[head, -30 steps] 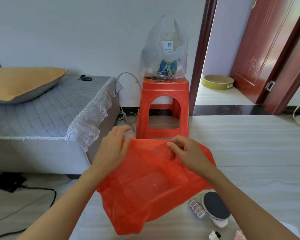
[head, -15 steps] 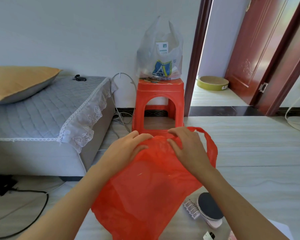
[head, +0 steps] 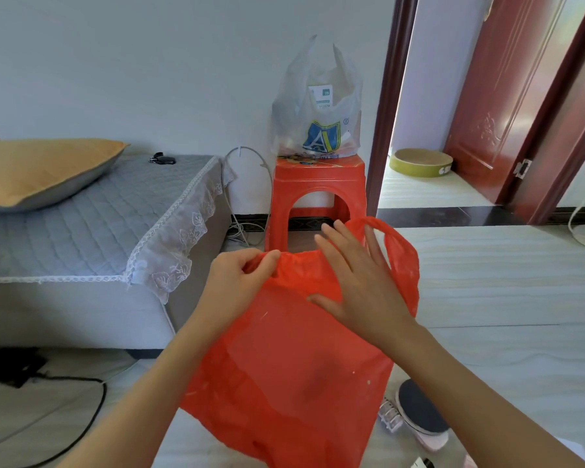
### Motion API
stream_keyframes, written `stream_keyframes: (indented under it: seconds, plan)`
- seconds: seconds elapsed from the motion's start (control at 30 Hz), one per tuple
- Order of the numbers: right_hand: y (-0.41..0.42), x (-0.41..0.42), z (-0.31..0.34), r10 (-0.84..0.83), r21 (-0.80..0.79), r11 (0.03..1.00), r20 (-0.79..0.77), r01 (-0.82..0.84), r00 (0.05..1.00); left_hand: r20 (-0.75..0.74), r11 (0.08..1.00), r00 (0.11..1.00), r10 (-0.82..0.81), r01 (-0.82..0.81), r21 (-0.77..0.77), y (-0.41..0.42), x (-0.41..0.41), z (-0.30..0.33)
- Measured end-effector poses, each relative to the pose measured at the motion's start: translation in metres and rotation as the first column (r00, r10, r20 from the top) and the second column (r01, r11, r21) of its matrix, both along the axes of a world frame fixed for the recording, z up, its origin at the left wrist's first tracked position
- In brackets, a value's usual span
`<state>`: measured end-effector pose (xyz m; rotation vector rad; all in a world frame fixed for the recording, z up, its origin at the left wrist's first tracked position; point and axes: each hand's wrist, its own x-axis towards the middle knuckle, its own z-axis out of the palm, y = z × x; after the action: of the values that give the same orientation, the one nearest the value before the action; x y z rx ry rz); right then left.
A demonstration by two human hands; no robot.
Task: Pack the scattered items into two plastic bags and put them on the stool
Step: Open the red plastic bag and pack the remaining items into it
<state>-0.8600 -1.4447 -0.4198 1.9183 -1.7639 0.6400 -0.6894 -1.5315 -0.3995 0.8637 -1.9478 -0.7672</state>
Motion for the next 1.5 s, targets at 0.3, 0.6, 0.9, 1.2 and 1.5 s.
stream_keyframes:
  seconds: [0.3,0.6,0.9,1.2,1.5]
  plan:
    - [0.014,0.012,0.024,0.111,-0.041,0.992,0.698,-0.115,0.708,0.093,0.997,0.993,0.072,-0.074,0.009,-0.015,0.018,0.003]
    - [0.017,0.010,0.025,0.057,0.004,0.987,0.930,-0.163,0.363,0.321,0.816,0.940,-0.116,0.275,-0.509,0.012,-0.005,0.000]
    - [0.020,0.000,0.017,0.010,-0.013,1.000,0.719,-0.001,0.695,0.057,0.958,0.989,0.133,-0.114,-0.263,0.001,-0.010,0.000]
    - [0.007,0.001,-0.005,-0.158,0.205,0.974,0.333,0.092,0.929,-0.149,0.998,0.988,-0.047,0.052,0.031,0.006,-0.002,0.021]
    - [0.021,-0.023,0.000,-0.139,0.179,0.975,0.954,-0.132,0.267,0.140,0.951,0.944,0.300,-0.285,-0.118,-0.028,0.023,-0.016]
